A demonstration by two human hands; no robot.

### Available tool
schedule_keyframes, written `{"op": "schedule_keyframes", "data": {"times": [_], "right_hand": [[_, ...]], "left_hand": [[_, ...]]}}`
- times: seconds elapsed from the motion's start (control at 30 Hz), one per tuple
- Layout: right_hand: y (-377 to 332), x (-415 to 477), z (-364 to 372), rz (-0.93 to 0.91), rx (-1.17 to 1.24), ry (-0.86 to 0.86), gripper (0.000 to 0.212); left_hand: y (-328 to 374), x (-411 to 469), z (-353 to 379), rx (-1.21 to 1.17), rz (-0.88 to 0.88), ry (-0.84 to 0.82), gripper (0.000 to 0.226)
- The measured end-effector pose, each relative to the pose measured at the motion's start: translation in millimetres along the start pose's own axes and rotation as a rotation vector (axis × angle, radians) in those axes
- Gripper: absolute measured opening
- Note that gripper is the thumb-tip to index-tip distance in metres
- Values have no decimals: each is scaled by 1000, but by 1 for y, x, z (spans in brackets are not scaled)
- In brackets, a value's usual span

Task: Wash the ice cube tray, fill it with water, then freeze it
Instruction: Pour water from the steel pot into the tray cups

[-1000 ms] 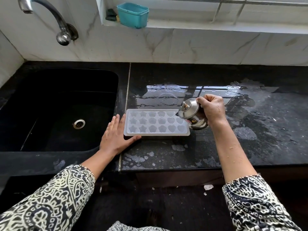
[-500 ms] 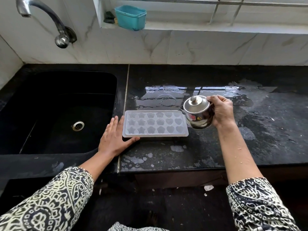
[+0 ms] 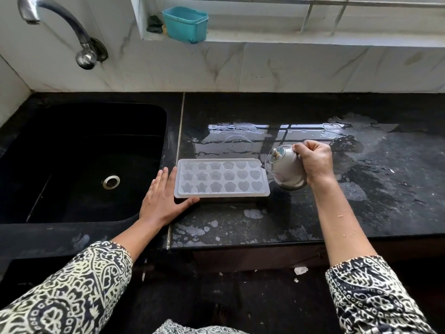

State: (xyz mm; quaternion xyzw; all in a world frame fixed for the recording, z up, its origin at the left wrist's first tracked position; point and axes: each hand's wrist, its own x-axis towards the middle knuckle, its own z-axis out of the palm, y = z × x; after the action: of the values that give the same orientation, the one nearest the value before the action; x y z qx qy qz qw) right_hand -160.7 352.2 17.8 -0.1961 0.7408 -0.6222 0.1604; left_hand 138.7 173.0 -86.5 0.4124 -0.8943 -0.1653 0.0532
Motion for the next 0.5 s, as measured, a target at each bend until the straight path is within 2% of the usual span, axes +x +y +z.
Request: {"op": "schedule_keyframes", "data": {"times": [0.5], "right_hand": [[-1, 1, 0, -20, -65, -31, 37]], "left_hand": [[-2, 0, 2, -8, 3, 0, 118]]}}
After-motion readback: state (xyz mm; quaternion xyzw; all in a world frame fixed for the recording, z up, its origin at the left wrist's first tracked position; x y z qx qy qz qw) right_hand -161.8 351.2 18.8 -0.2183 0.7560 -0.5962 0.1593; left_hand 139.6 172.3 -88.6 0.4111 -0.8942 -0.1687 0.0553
